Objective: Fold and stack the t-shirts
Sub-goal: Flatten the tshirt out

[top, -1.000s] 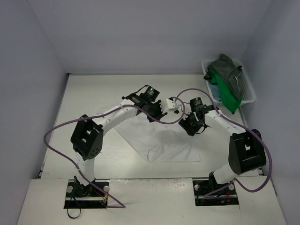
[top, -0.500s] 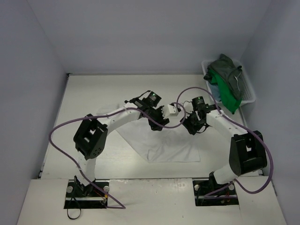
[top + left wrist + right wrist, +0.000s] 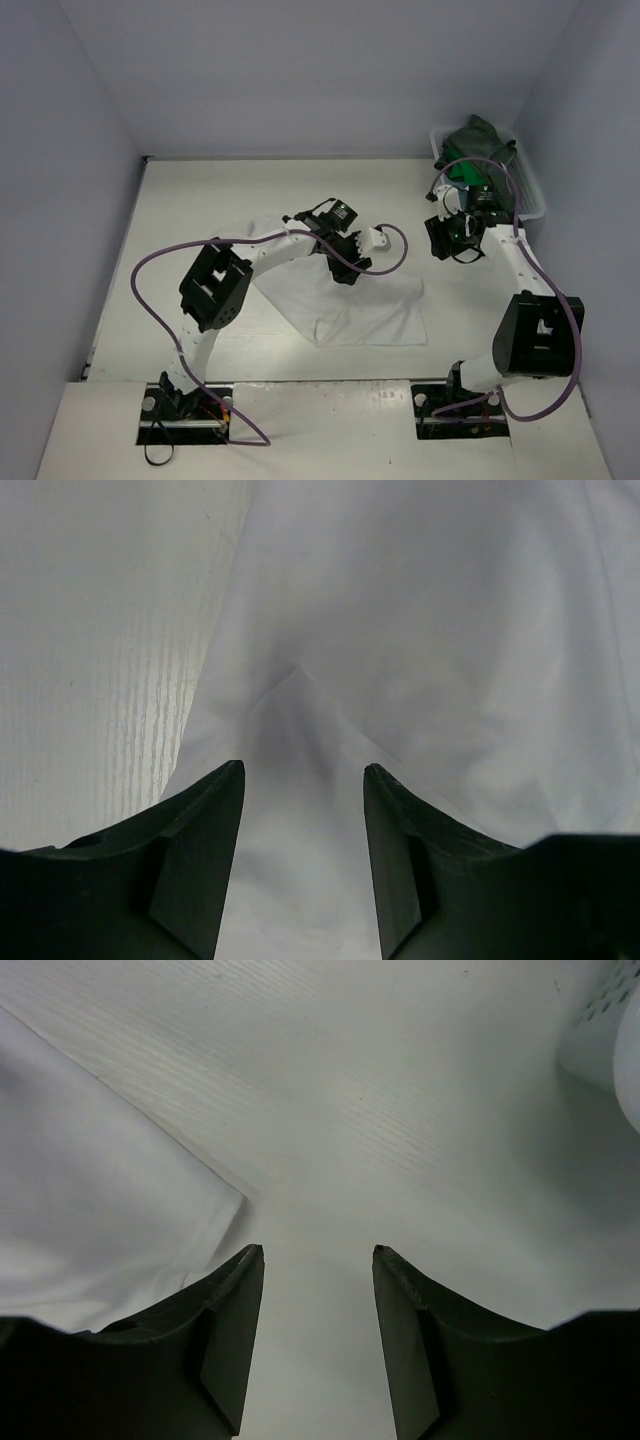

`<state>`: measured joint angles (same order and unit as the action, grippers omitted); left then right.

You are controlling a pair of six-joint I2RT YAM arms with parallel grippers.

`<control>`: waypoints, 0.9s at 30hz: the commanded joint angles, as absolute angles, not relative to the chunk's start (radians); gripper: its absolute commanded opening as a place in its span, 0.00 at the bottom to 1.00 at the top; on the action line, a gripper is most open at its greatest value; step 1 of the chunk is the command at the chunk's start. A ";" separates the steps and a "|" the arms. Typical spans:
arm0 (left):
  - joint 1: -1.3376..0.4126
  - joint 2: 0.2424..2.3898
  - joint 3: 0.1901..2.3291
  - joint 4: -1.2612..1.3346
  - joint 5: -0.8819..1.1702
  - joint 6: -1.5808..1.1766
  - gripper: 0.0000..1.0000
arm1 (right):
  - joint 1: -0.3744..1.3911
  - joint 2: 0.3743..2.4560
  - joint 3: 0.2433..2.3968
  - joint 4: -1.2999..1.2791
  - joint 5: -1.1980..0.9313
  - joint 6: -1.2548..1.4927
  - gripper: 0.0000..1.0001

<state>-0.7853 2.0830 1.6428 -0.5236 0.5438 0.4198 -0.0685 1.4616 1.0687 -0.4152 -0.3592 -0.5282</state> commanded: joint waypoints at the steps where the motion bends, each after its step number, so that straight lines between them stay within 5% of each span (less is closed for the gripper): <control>1: -0.793 2.078 1.707 -0.511 0.563 0.411 0.46 | -0.060 1.417 1.052 -0.422 -0.416 -0.535 0.44; 17: -0.805 2.151 1.746 -0.509 0.564 0.403 0.45 | -0.061 1.413 1.042 -0.419 -0.456 -0.538 0.44; 27: -0.808 2.174 1.755 -0.522 0.565 0.411 0.14 | -0.066 1.422 1.023 -0.405 -0.465 -0.543 0.43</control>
<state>-0.7994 2.1925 1.7073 -0.5186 0.5465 0.4076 -0.0639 1.4509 1.0203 -0.4229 -0.4358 -0.5320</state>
